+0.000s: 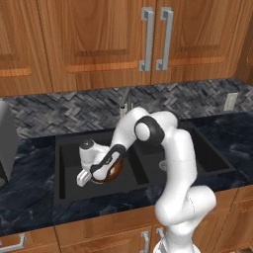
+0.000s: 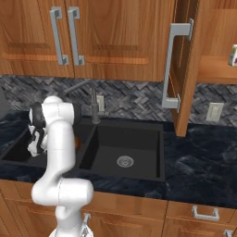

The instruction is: Pick the peach from the cabinet and place it in the bowl. Then pick the bowl and place it in the sink. Then turn on the sink facuet.

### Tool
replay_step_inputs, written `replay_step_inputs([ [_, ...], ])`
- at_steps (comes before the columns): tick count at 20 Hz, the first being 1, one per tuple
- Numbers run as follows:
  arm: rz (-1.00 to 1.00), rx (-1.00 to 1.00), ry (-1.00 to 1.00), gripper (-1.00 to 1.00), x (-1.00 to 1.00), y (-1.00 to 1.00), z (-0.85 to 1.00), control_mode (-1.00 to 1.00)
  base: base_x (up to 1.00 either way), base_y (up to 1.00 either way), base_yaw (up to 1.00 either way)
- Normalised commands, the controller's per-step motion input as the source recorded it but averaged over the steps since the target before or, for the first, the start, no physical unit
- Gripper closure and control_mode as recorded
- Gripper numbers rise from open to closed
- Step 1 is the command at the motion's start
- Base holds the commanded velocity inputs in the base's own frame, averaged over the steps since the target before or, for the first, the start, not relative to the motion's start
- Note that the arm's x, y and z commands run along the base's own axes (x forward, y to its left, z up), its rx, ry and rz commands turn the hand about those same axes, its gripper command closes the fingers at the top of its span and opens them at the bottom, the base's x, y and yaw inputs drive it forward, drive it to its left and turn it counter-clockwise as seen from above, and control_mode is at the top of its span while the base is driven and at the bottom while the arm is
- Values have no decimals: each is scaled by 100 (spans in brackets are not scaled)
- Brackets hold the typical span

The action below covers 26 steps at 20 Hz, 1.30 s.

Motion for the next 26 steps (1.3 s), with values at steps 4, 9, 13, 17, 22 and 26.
replay_step_inputs([
  [4,0,0,0,100,40,4,-27,-100,0,0,0],
  [9,0,0,0,-100,-4,0,0,-100,0,0,0],
  [13,-5,1,0,-100,-5,-4,44,-100,0,0,0],
  [17,-7,3,0,-100,-16,-14,71,-100,0,0,0],
  [22,-9,7,-1,-100,-42,-26,88,-100,0,0,0],
  [26,-6,16,-2,-100,-86,-43,59,-100,0,0,0],
])
